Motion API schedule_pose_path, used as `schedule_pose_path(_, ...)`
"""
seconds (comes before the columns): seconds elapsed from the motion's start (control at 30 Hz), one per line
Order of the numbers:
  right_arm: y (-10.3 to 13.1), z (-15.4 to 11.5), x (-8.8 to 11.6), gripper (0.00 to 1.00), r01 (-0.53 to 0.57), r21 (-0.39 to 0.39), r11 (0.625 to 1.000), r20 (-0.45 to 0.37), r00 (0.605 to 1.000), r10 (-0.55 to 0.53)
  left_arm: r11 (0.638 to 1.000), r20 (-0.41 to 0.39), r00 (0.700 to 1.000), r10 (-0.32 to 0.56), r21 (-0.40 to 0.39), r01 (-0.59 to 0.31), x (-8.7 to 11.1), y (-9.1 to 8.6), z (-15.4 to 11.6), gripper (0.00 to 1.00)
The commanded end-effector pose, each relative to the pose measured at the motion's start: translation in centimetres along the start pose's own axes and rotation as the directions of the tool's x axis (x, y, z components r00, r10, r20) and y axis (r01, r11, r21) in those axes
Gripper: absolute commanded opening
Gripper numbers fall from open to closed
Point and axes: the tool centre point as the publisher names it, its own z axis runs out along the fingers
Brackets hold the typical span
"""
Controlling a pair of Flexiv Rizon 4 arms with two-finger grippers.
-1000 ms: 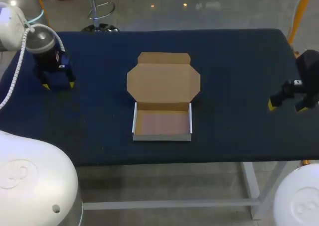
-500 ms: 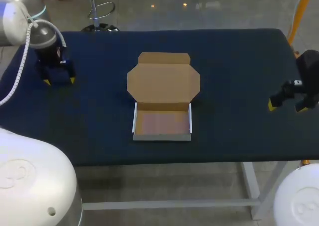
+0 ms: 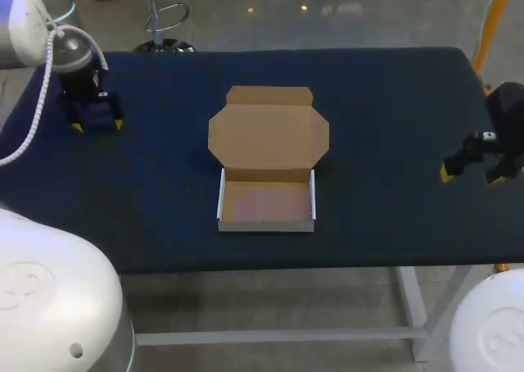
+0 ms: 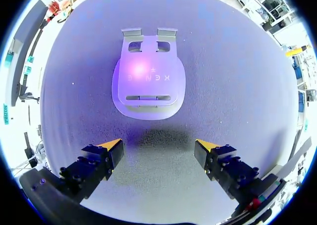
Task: Assemble the packaging by folding the flat box into shape, placing the metal phone stand inside, and closing the box properly
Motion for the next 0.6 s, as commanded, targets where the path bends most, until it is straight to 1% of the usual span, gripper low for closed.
schedule_pose_path(0.03, -0.7, 0.1, 0.4, 1.0, 0.001, -0.012, 1.0, 0.01, 1.0, -0.001, 1.0, -0.001, 1.0, -0.001, -0.021, 0.001, -0.2, -1.1, 0.3, 1.0)
schedule_pose_path(0.6, -0.7, 0.1, 0.4, 1.0, 0.001, -0.012, 1.0, 0.01, 1.0, -0.001, 1.0, 0.008, 1.0, -0.011, -0.019, 0.011, -0.8, -3.2, 0.5, 1.0)
